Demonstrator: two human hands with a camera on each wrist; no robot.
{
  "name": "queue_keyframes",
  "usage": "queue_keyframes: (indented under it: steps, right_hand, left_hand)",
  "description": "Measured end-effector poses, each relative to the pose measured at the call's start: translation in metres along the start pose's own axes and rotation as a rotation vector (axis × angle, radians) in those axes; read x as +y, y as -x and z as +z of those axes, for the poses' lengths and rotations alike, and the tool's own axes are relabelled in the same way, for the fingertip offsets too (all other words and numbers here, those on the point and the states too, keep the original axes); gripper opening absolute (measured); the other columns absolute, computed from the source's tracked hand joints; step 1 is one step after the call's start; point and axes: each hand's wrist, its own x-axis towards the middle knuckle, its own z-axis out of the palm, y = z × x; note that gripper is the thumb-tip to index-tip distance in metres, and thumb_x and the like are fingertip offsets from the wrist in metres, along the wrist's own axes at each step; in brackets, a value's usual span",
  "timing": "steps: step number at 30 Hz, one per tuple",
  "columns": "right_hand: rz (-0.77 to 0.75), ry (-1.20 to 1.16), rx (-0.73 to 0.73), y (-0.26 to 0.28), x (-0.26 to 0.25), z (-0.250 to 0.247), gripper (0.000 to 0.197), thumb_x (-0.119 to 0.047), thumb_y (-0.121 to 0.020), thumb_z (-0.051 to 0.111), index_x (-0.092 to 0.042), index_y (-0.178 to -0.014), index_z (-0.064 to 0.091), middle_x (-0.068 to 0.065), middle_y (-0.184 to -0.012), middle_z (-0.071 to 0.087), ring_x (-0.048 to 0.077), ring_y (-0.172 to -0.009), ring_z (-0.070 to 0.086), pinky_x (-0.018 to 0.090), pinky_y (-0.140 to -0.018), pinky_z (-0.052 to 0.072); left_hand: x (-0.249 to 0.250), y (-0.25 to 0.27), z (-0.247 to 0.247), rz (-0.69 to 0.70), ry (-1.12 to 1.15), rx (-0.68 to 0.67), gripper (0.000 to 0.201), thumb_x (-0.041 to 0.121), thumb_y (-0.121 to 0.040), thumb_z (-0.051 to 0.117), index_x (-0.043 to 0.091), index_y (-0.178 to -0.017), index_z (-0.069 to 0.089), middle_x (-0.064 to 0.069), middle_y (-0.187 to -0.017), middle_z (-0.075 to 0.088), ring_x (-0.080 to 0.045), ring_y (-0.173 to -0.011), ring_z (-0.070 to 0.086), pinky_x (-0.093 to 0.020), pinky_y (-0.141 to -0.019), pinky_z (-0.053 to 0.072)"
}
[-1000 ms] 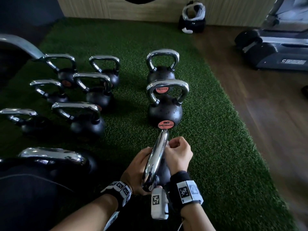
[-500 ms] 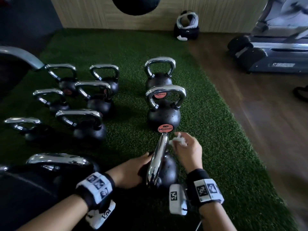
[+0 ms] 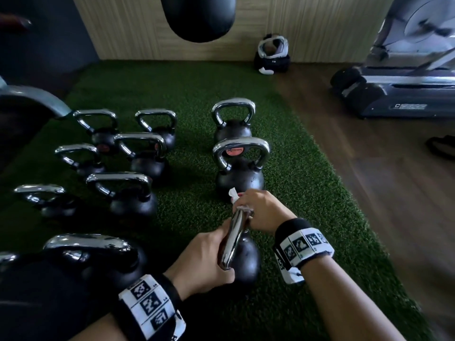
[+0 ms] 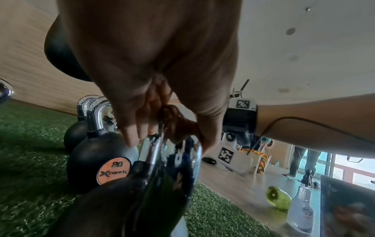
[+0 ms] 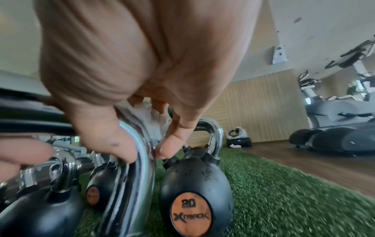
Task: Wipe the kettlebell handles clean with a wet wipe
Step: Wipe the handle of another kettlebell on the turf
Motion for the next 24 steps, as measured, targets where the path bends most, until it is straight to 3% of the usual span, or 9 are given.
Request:
queue_keyframes:
  steps: [4, 7, 10, 12, 15, 17, 20, 22, 24]
  right_hand:
    - [0.106, -0.065, 0.134, 0.033, 0.011, 0.000, 0.026, -0.021, -0.071, 0.069, -0.022, -0.095, 0.078, -0.002, -0.089, 0.069, 0.016, -0.080, 0.066, 0.034, -0.074, 0.058]
    - [0.179, -0.056, 0.217, 0.061, 0.019, 0.002, 0.029, -0.016, -0.073, 0.066, -0.024, -0.099, 0.078, -0.006, -0.089, 0.063, 0.013, -0.078, 0.063, 0.029, -0.069, 0.057]
    - [0.240, -0.032, 0.320, 0.082, 0.018, 0.014, 0.032, -0.006, -0.075, 0.073, -0.022, -0.102, 0.078, -0.009, -0.089, 0.060, 0.013, -0.079, 0.062, 0.028, -0.069, 0.056]
    - [0.296, -0.007, 0.375, 0.092, 0.014, 0.022, 0.032, -0.007, -0.074, 0.075, -0.022, -0.102, 0.077, -0.009, -0.089, 0.059, 0.017, -0.081, 0.062, 0.030, -0.070, 0.054]
    - [0.343, 0.018, 0.441, 0.101, 0.010, 0.032, 0.033, -0.005, -0.070, 0.079, -0.020, -0.098, 0.074, -0.010, -0.086, 0.058, 0.020, -0.078, 0.060, 0.034, -0.069, 0.055]
    - [0.361, 0.026, 0.438, 0.102, 0.007, 0.033, 0.039, -0.003, -0.069, 0.082, -0.022, -0.101, 0.074, -0.012, -0.088, 0.059, 0.019, -0.079, 0.062, 0.032, -0.070, 0.054]
    - [0.383, 0.031, 0.381, 0.102, 0.003, 0.023, 0.042, -0.004, -0.072, 0.085, -0.023, -0.109, 0.076, -0.013, -0.092, 0.062, 0.012, -0.078, 0.064, 0.017, -0.070, 0.051]
    - [0.440, 0.021, 0.337, 0.103, -0.007, 0.008, 0.039, -0.006, -0.076, 0.085, -0.023, -0.111, 0.079, -0.014, -0.095, 0.066, 0.002, -0.078, 0.065, 0.004, -0.068, 0.046]
    - [0.483, 0.020, 0.330, 0.105, -0.019, -0.013, 0.035, -0.008, -0.080, 0.083, -0.025, -0.110, 0.080, -0.015, -0.096, 0.069, -0.004, -0.082, 0.066, 0.002, -0.070, 0.045]
  left_hand:
    - [-0.005, -0.018, -0.024, 0.098, -0.043, -0.225, 0.108, 0.023, -0.065, 0.082, 0.062, -0.148, 0.025, 0.011, -0.108, 0.074, 0.001, -0.094, 0.069, -0.020, -0.084, 0.055]
    - [-0.007, -0.046, -0.047, 0.129, -0.178, -0.428, 0.110, 0.020, -0.069, 0.083, 0.054, -0.154, 0.023, 0.014, -0.113, 0.072, 0.009, -0.088, 0.066, -0.015, -0.079, 0.051]
    - [-0.008, -0.071, -0.060, 0.182, -0.340, -0.543, 0.110, 0.025, -0.070, 0.083, 0.056, -0.154, 0.019, 0.014, -0.127, 0.067, 0.002, -0.101, 0.064, -0.023, -0.089, 0.054]
    - [-0.007, -0.081, -0.064, 0.218, -0.397, -0.575, 0.107, 0.028, -0.073, 0.084, 0.061, -0.152, 0.020, 0.016, -0.133, 0.063, -0.001, -0.107, 0.063, -0.027, -0.094, 0.054]
    - [-0.007, -0.088, -0.064, 0.242, -0.420, -0.584, 0.103, 0.024, -0.078, 0.082, 0.063, -0.150, 0.021, 0.016, -0.136, 0.060, -0.003, -0.110, 0.061, -0.022, -0.094, 0.052]
    - [-0.008, -0.088, -0.060, 0.249, -0.407, -0.559, 0.103, 0.018, -0.078, 0.079, 0.062, -0.150, 0.021, 0.011, -0.135, 0.062, -0.008, -0.111, 0.063, -0.028, -0.094, 0.054]
    - [-0.016, -0.085, -0.055, 0.220, -0.397, -0.527, 0.103, 0.022, -0.078, 0.078, 0.061, -0.152, 0.017, 0.000, -0.139, 0.064, -0.017, -0.120, 0.063, -0.035, -0.101, 0.053]
    - [-0.022, -0.081, -0.058, 0.163, -0.330, -0.546, 0.105, 0.030, -0.076, 0.082, 0.057, -0.154, 0.018, 0.005, -0.144, 0.060, -0.013, -0.123, 0.061, -0.030, -0.105, 0.050]
    - [-0.023, -0.080, -0.066, 0.109, -0.230, -0.558, 0.098, 0.045, -0.078, 0.084, 0.051, -0.156, 0.025, 0.011, -0.151, 0.053, -0.008, -0.131, 0.054, -0.021, -0.106, 0.041]
